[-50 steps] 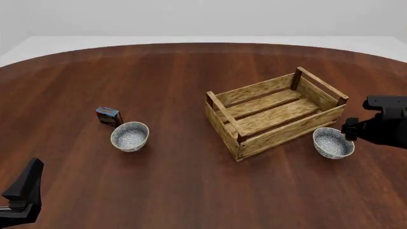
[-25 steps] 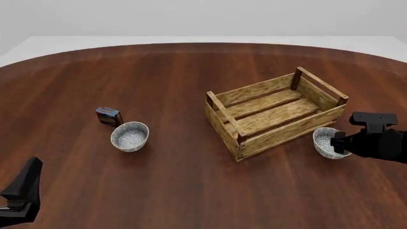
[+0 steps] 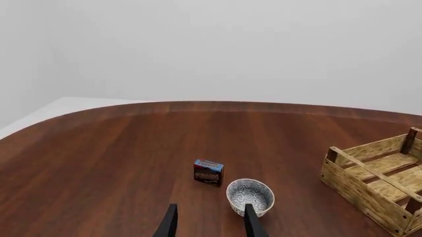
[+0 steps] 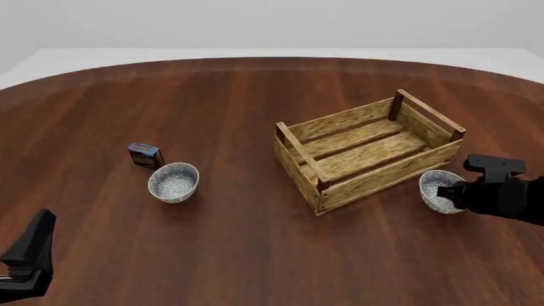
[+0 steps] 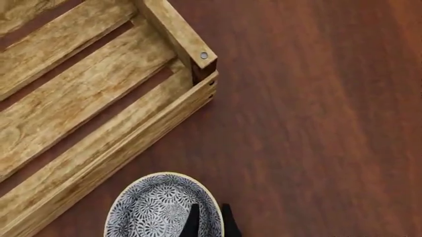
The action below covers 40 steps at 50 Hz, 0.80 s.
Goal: Stack the right bowl on the left bowl and place them in the tray.
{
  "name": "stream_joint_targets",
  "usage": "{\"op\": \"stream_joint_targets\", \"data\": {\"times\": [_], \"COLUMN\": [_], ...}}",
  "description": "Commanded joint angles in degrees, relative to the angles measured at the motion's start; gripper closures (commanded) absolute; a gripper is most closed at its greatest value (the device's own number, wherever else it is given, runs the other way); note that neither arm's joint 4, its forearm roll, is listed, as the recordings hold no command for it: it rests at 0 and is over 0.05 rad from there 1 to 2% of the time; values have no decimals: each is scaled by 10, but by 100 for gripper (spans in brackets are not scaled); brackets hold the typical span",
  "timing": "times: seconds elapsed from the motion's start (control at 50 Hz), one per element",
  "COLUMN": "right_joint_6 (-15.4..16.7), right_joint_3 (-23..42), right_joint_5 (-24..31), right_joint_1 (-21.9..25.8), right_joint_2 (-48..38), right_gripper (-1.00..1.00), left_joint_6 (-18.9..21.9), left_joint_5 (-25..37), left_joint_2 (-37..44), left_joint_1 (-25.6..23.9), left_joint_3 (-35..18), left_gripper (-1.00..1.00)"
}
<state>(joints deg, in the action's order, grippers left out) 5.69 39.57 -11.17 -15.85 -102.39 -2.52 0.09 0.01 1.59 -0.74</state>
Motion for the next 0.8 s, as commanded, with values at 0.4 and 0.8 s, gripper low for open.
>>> {"op": "stream_joint_targets", "data": {"times": [0.4, 0.8], "right_joint_6": [-5, -26], "right_joint_3": [-35, -44], "right_joint_5": [54, 187], "right_joint_1": [6, 58], "right_joint_2": [115, 342], "right_gripper": [100, 100], "left_joint_6": [-3, -5], "left_joint_5": [-3, -5], "left_joint_2": [0, 0], "left_joint_1": [1, 3], "left_joint_3": [3, 1], "left_gripper": [-100, -100]}}
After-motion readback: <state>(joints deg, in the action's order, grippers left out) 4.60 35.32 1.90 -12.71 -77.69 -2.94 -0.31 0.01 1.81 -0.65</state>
